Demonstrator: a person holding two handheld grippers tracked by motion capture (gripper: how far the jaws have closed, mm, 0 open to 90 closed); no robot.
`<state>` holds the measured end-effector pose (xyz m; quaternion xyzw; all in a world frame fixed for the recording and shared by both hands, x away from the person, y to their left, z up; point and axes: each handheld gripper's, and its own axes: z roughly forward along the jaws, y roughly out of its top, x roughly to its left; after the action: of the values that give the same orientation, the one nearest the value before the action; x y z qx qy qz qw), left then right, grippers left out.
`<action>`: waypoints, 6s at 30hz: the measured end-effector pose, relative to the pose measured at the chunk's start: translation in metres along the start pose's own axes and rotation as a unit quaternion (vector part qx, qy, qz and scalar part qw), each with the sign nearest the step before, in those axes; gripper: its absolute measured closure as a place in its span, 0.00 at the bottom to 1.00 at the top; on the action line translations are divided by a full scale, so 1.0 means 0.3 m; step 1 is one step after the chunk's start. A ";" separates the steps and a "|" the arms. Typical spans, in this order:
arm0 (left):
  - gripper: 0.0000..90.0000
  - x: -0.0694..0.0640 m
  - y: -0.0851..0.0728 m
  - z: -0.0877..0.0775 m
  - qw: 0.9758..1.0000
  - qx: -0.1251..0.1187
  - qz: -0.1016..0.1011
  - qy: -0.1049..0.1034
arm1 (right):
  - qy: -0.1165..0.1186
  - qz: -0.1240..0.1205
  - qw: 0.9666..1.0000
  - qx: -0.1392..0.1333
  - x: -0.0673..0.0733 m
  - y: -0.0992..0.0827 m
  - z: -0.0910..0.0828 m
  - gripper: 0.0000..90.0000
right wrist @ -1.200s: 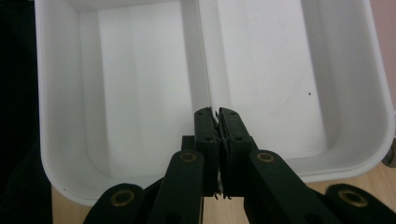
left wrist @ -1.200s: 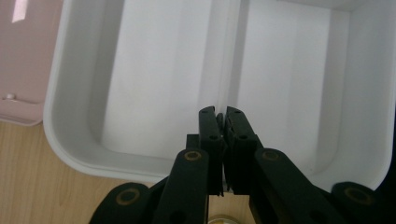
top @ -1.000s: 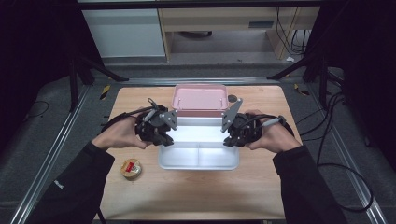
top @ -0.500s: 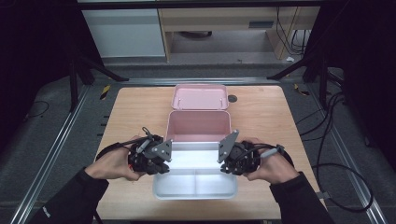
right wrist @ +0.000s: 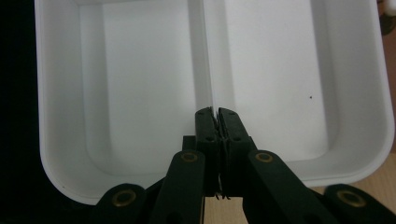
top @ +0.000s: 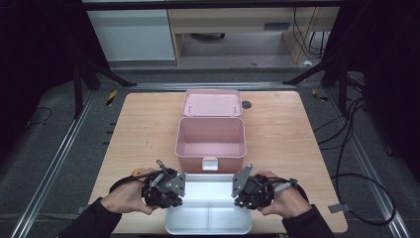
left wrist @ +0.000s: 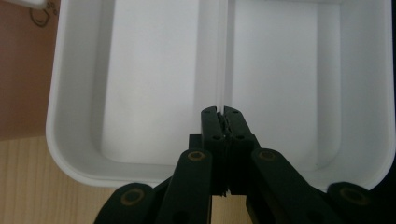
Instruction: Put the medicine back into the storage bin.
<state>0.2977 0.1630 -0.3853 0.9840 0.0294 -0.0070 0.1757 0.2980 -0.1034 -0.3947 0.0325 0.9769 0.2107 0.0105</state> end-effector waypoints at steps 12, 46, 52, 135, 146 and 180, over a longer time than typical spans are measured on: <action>0.98 0.087 -0.053 0.182 1.000 0.007 -0.019 -0.003 | 0.004 0.022 1.000 0.021 -0.077 -0.061 0.177 0.97; 0.49 0.136 -0.151 0.118 0.991 -0.037 -0.114 0.053 | -0.132 0.212 0.965 -0.081 -0.134 -0.205 0.085 0.54; 0.40 0.161 -0.215 0.043 0.980 -0.066 -0.162 0.095 | -0.182 0.278 0.939 -0.082 -0.168 -0.312 0.064 0.46; 0.22 0.389 -0.240 -0.157 0.950 -0.029 -0.271 0.154 | -0.275 0.378 0.883 -0.048 -0.227 -0.504 0.076 0.31; 0.22 0.418 -0.160 -0.228 0.952 -0.051 -0.256 0.162 | -0.274 0.381 0.882 -0.052 -0.229 -0.508 0.079 0.30; 0.22 0.551 0.226 -0.160 0.972 -0.078 -0.179 0.134 | -0.273 0.381 0.882 -0.053 -0.236 -0.517 0.081 0.29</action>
<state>0.4671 0.1251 -0.3208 0.9380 0.2292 0.0956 0.2419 0.3604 -0.2393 -0.4805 0.4583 0.8348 0.2330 0.1971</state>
